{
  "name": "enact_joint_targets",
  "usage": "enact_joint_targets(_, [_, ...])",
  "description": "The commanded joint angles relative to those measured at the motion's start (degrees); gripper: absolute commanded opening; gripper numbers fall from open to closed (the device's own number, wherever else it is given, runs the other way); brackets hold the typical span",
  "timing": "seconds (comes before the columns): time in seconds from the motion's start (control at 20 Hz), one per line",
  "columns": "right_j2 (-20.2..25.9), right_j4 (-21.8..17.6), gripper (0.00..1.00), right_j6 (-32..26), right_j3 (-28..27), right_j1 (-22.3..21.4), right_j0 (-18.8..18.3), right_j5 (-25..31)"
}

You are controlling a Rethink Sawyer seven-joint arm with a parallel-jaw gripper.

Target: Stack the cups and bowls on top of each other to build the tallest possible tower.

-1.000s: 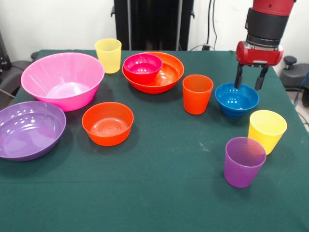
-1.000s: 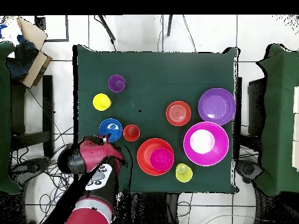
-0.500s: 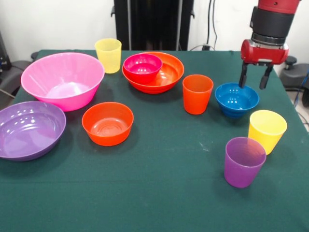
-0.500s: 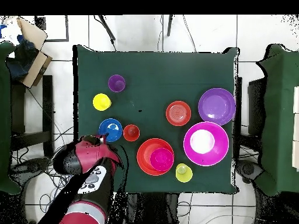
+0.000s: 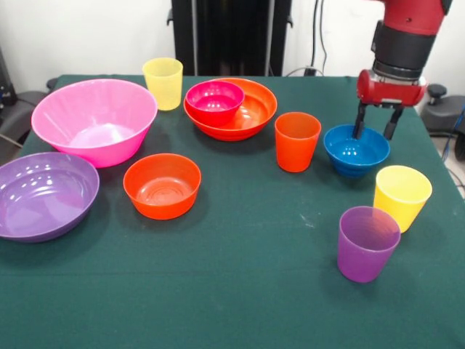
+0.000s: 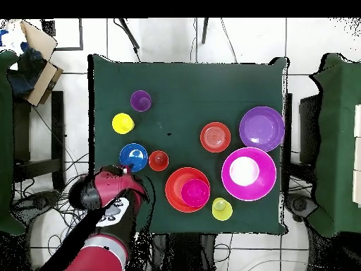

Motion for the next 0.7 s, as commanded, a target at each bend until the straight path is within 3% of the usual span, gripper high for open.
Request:
enact_joint_targets(0.05, [4.14, 1.86, 1.00, 8.87, -4.02, 4.50, -0.37, 0.99])
enact_joint_targets(0.65, [4.82, 1.59, 1.00, 9.28, -4.89, 6.76, -0.89, -2.00])
enact_joint_targets(0.7, [4.78, 1.63, 0.00, 9.62, -4.59, 6.63, -0.87, -2.60])
